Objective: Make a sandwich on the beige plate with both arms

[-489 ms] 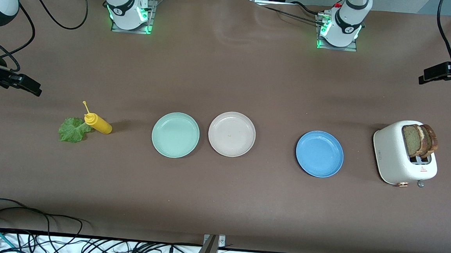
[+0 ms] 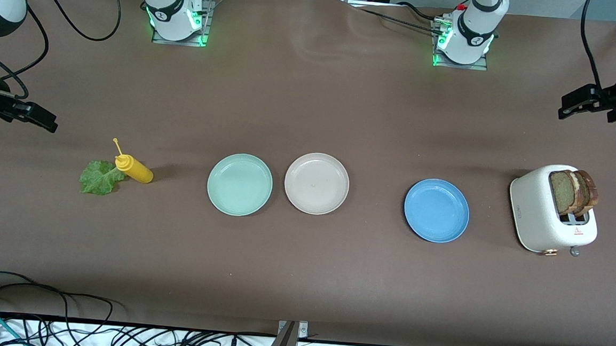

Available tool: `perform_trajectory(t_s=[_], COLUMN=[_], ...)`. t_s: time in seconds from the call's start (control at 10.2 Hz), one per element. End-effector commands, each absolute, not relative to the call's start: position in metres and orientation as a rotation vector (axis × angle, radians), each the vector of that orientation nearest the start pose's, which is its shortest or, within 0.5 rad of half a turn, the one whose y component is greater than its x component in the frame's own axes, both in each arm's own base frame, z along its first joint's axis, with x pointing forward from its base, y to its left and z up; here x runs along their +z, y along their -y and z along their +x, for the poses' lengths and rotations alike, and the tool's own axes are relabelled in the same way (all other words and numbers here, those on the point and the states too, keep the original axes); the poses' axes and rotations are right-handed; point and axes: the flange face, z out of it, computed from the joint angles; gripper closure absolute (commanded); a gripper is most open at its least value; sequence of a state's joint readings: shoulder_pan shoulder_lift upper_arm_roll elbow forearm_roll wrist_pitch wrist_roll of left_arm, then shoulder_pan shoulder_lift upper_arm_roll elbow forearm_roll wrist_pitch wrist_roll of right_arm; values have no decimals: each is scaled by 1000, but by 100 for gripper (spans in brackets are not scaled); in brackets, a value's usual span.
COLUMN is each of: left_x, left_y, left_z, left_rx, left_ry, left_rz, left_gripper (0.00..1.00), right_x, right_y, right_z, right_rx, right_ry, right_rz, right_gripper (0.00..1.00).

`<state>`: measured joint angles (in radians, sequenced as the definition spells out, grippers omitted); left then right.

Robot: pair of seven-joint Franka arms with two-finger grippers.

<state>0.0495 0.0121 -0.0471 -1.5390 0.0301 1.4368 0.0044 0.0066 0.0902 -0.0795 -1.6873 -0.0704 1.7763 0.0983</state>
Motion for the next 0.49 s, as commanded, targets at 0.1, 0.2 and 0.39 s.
perform_trajectory(t_s=[0.1,0.2,0.39], left_x=[621,621,621], left_y=[-12,-12,-11], left_z=[516,521,521], left_rx=[148,156,181], left_ry=[24,21,11], left_rz=[-3109,-3109,-3094], left_gripper=[0,0,0], right_x=[539,539,540], right_y=[43,42,37], right_z=[594,594,594], right_rx=[12,9,7], right_ry=[-262,-381,-497], right_rz=[-3188,-3173,-3146], right_gripper=[0,0,0])
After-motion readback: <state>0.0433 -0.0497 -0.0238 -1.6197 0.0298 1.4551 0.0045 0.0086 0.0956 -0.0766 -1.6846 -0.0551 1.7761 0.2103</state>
